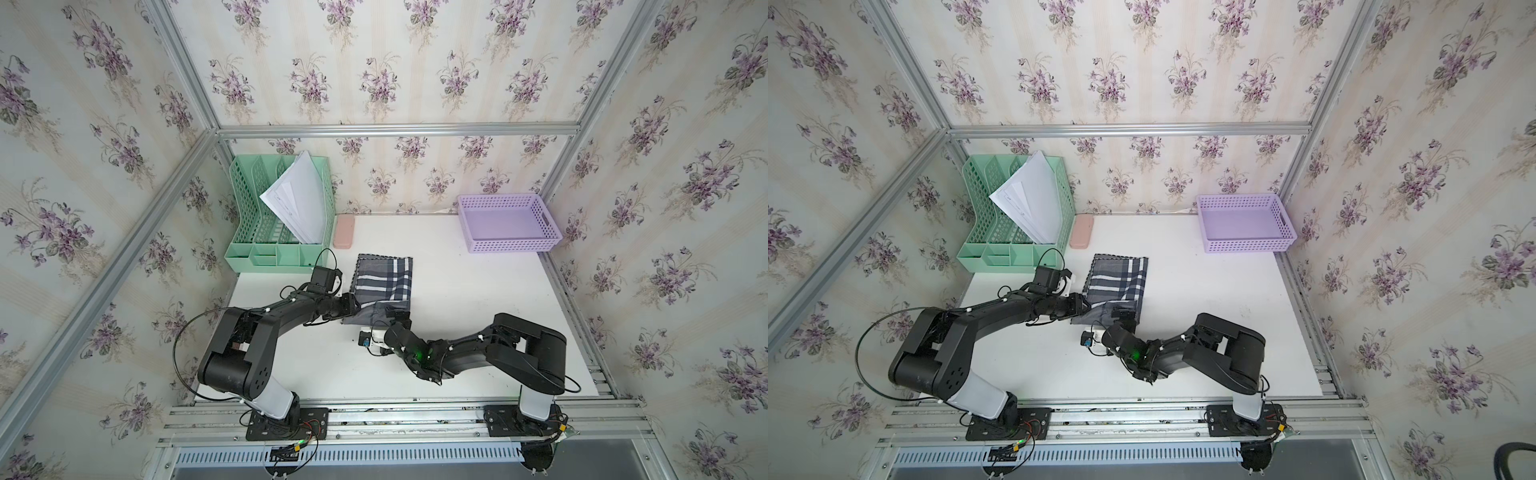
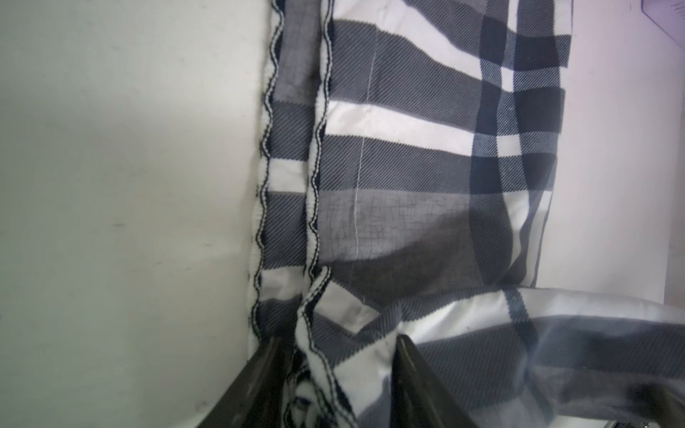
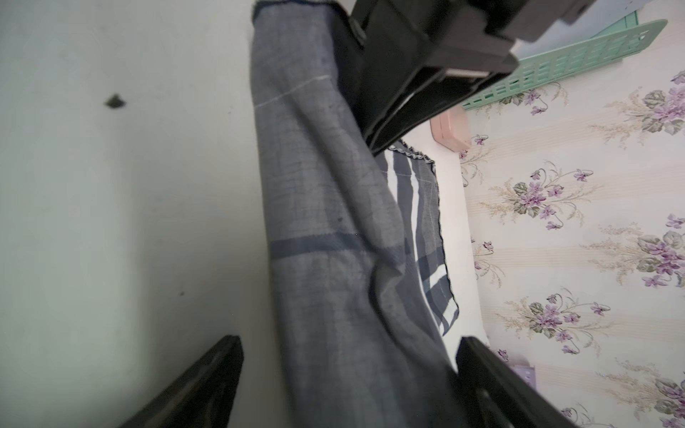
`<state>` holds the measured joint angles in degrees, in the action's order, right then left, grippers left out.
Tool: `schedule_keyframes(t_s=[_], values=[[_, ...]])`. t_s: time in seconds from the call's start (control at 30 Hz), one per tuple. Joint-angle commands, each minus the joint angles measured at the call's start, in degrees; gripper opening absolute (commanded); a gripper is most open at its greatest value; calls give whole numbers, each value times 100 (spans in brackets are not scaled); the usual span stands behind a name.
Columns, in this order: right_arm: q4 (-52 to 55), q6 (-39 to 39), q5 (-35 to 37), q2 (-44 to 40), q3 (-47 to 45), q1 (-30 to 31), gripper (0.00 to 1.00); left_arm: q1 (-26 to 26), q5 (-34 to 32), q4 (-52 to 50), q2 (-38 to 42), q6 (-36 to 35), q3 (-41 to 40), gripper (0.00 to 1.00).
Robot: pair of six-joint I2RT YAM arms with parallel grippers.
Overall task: Roll up the pillowcase
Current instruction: Roll the pillowcase at the center of the board.
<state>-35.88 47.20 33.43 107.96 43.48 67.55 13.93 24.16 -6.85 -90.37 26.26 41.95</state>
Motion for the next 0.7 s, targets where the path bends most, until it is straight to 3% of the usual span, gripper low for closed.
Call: schedule_keyframes(t_s=[0.0, 0.03, 0.07, 0.2, 0.23, 0.33, 0.5, 0.67], values=[[434, 4, 174, 211, 262, -91, 80, -2, -56, -163, 83, -104, 38, 53], [798, -123, -39, 196, 358, -122, 60, -4, -59, -175, 98, -105, 45, 54], [1079, -247, -228, 162, 437, -151, 47, -5, -47, -195, 120, -114, 61, 54], [2625, -886, -1400, -273, 803, -235, 5, -37, -193, -540, 366, -128, 222, 76], [3036, -1058, -1833, -416, 887, -263, 0, -63, -326, -661, 520, -76, 247, 84], [4387, -1643, -3297, -621, 1365, -510, 0, -182, -632, -908, 1033, 113, 239, 92], [6115, -2134, -5406, -379, 2287, -1059, 0, -288, -764, -1222, 1643, 204, 107, 93], [7346, -2232, -7355, 317, 3336, -1796, 0, -292, -400, -966, 2167, 249, -413, 93]])
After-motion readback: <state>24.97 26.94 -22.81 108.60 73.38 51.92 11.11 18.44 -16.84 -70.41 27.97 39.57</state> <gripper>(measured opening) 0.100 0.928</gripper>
